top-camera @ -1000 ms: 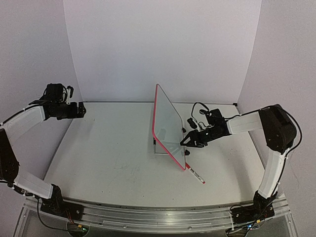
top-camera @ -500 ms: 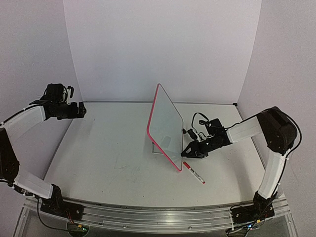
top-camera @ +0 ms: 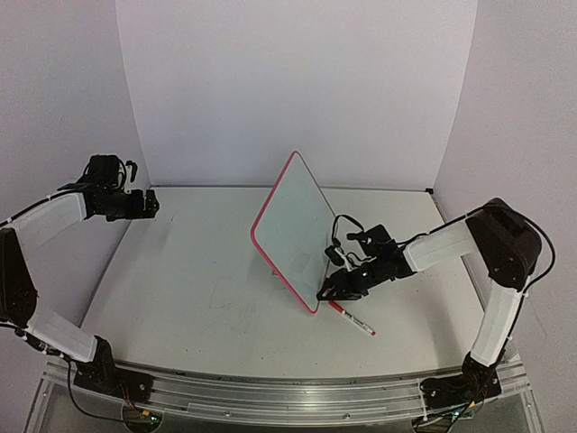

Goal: Write a sentence on the whiteboard
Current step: Move the whiteboard marker to the center of the board.

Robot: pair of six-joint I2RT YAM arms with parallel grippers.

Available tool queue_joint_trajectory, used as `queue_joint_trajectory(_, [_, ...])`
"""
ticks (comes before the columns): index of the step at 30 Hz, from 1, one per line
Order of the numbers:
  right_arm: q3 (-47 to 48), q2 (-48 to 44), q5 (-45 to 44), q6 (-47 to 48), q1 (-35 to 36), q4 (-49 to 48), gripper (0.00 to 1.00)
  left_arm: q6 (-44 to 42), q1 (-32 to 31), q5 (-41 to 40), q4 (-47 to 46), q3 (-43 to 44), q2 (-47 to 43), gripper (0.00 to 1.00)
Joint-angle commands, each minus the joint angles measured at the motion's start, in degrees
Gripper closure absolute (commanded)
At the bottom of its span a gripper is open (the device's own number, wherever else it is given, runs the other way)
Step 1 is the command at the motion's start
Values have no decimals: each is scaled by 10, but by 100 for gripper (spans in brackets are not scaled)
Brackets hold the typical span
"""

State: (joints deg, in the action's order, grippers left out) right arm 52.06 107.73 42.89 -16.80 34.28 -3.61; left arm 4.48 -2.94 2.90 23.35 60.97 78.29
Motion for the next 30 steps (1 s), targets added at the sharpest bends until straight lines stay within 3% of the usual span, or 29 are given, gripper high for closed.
queue_joint_trajectory(1, [-10,-70,-93,20,8,-15,53,-6,2,-6,-16,2,-1,1])
queue_joint_trajectory(10, [27,-67,-94,99,-24,55,49,-8,2,-5,-15,3,9,0])
queue_joint_trajectory(30, [83,11,-26,127,-23,73,57,-10,2,-1,-13,5,21,1])
